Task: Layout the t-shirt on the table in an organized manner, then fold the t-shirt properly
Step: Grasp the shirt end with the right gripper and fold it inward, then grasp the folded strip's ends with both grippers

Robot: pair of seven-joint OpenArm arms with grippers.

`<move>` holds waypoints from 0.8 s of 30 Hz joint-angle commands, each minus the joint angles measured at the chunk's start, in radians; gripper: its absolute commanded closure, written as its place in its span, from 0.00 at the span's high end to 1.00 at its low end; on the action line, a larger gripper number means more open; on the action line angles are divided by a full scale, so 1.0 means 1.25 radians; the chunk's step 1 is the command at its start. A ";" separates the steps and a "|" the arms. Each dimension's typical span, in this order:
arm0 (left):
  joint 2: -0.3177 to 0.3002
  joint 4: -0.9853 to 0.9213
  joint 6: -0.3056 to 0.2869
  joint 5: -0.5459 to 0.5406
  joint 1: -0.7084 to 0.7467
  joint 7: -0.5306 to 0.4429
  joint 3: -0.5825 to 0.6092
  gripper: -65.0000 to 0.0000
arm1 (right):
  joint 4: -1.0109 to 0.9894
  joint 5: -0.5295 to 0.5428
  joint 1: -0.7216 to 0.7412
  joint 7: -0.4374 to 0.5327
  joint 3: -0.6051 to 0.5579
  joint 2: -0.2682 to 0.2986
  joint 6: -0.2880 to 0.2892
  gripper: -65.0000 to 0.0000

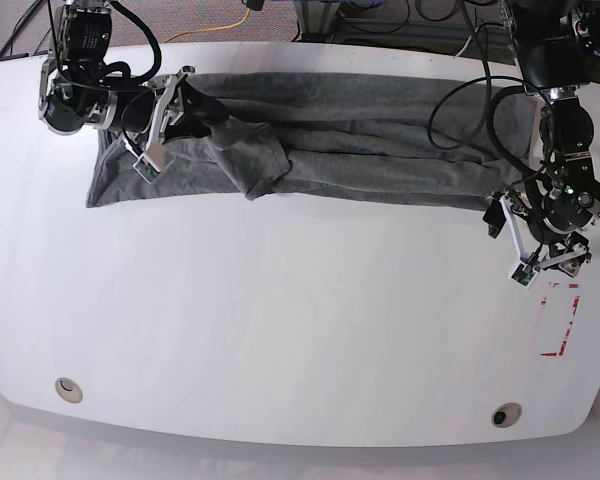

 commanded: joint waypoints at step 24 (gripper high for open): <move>0.014 0.093 0.003 -0.002 0.020 -0.025 -0.003 0.85 | 0.043 -0.145 0.030 0.048 0.005 0.037 0.001 0.72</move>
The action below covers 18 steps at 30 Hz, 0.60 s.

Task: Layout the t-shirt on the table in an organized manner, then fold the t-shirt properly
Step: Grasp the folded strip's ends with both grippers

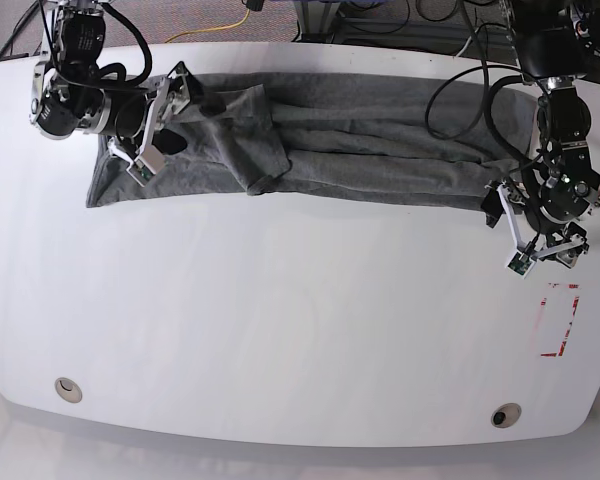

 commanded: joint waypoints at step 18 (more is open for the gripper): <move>0.050 0.145 0.006 -0.005 0.136 -0.235 -0.006 0.49 | 0.019 -0.379 -0.013 0.300 0.005 -0.057 0.001 0.01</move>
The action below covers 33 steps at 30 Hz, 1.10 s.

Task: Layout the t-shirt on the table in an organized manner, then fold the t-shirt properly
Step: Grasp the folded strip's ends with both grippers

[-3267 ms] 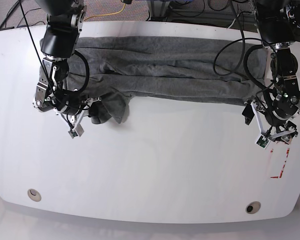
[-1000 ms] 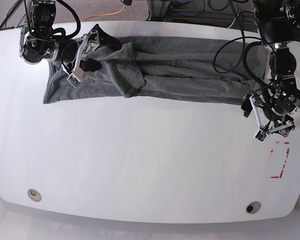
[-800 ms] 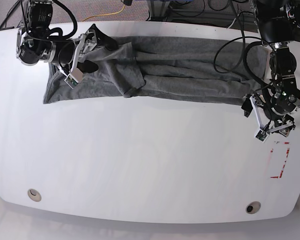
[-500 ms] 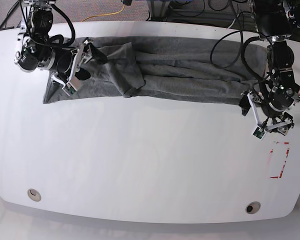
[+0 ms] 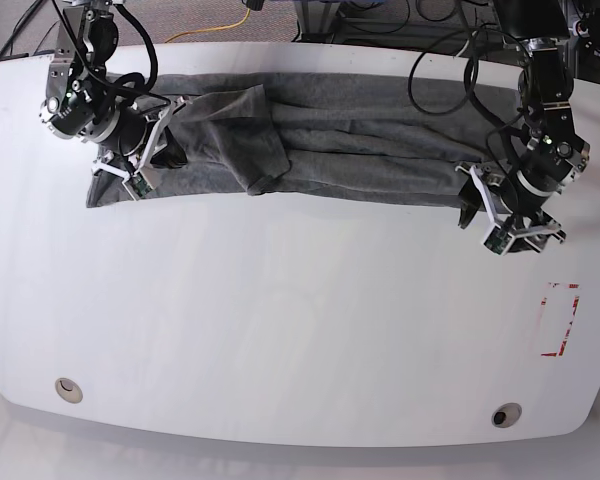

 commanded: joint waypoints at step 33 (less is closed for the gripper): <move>-0.011 -0.146 0.004 -0.004 0.235 -0.118 -0.032 0.00 | -0.214 -0.106 -0.104 0.273 0.011 -0.061 0.001 0.00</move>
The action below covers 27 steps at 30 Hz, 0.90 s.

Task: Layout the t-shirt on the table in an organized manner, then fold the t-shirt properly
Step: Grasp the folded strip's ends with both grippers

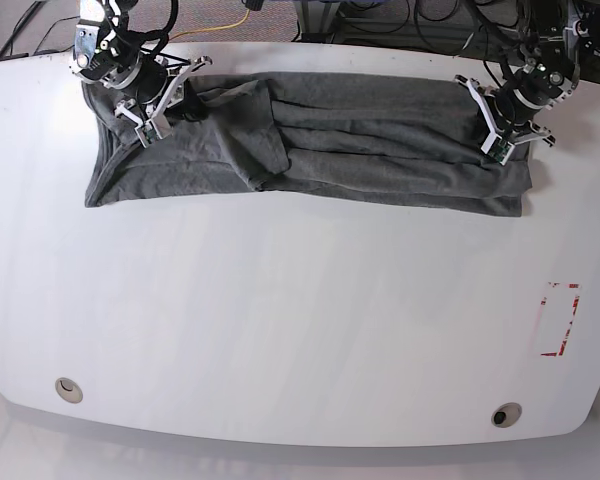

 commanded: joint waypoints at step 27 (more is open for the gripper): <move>-0.006 0.027 -0.004 0.018 -0.117 0.057 0.082 0.00 | -0.219 -0.026 0.151 0.050 0.001 0.117 -0.011 0.00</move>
